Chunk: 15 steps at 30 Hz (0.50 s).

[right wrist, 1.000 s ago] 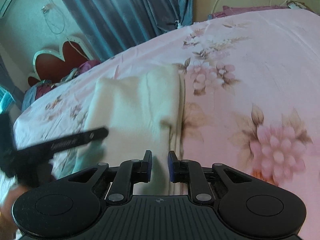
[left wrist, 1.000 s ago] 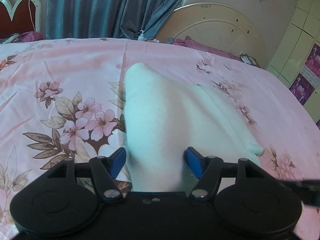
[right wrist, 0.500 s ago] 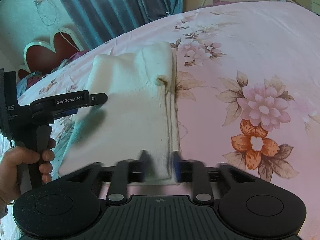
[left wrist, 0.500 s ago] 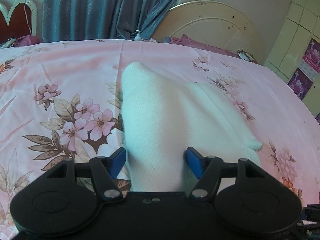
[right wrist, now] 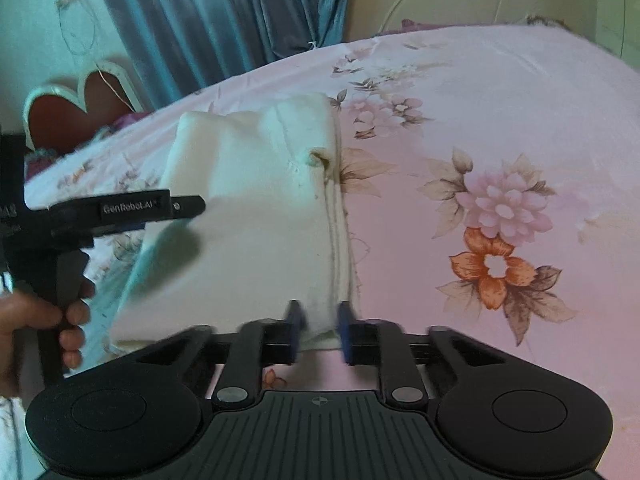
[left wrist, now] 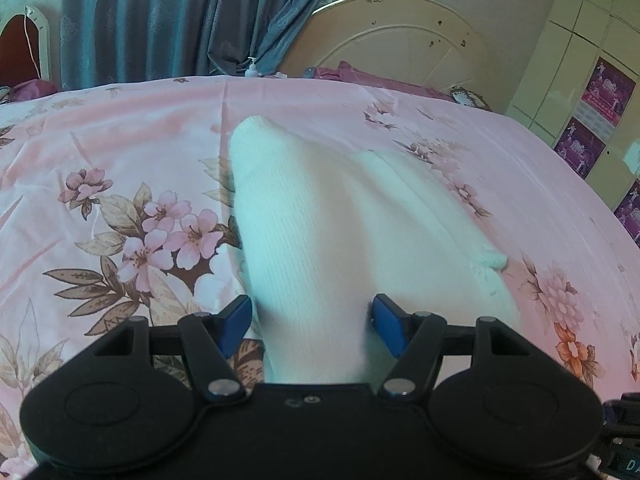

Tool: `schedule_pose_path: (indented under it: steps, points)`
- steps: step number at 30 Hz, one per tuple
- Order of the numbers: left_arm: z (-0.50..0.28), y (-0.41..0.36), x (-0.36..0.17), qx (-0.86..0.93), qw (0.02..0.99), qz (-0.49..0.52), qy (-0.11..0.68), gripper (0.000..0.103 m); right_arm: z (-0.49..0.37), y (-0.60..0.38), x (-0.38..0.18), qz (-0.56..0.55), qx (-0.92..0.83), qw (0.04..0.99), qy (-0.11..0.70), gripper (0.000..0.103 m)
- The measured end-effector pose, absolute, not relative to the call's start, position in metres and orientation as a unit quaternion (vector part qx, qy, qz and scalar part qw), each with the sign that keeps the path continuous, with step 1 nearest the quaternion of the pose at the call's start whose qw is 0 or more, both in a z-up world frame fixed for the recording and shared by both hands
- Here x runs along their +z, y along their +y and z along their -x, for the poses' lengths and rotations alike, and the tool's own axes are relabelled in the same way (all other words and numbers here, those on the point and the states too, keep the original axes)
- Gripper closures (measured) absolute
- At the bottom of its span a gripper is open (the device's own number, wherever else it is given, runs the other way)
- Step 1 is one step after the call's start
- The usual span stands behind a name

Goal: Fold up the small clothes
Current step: 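Lift the folded sweater bundle with the right tool and fold it over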

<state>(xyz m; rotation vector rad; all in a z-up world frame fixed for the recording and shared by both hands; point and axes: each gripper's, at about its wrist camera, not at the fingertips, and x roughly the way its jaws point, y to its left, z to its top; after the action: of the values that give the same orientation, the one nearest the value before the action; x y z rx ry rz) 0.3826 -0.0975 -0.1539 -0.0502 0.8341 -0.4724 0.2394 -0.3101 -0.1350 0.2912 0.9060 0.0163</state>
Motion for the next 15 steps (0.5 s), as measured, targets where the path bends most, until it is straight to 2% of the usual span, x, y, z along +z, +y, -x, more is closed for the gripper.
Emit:
schedule_pose_path:
  steps: [4, 7, 11, 15]
  points:
    - [-0.382, -0.1, -0.153, -0.229, 0.886, 0.02, 0.403, 0.037, -0.237, -0.302, -0.129, -0.094, 0.007, 0.901, 0.423, 0.099]
    - [-0.38, -0.1, -0.149, -0.232, 0.884, 0.022, 0.406, 0.038, -0.229, -0.311, -0.119, -0.101, 0.006, 0.909, 0.405, 0.099]
    - [-0.375, -0.103, -0.155, -0.237, 0.875, 0.022, 0.422, 0.037, -0.235, -0.331, -0.156, -0.121, -0.011, 0.872, 0.474, 0.103]
    - [-0.371, -0.101, -0.161, -0.228, 0.875, 0.029, 0.426, 0.036, -0.233, -0.343, -0.148, -0.137, 0.007, 0.878, 0.459, 0.103]
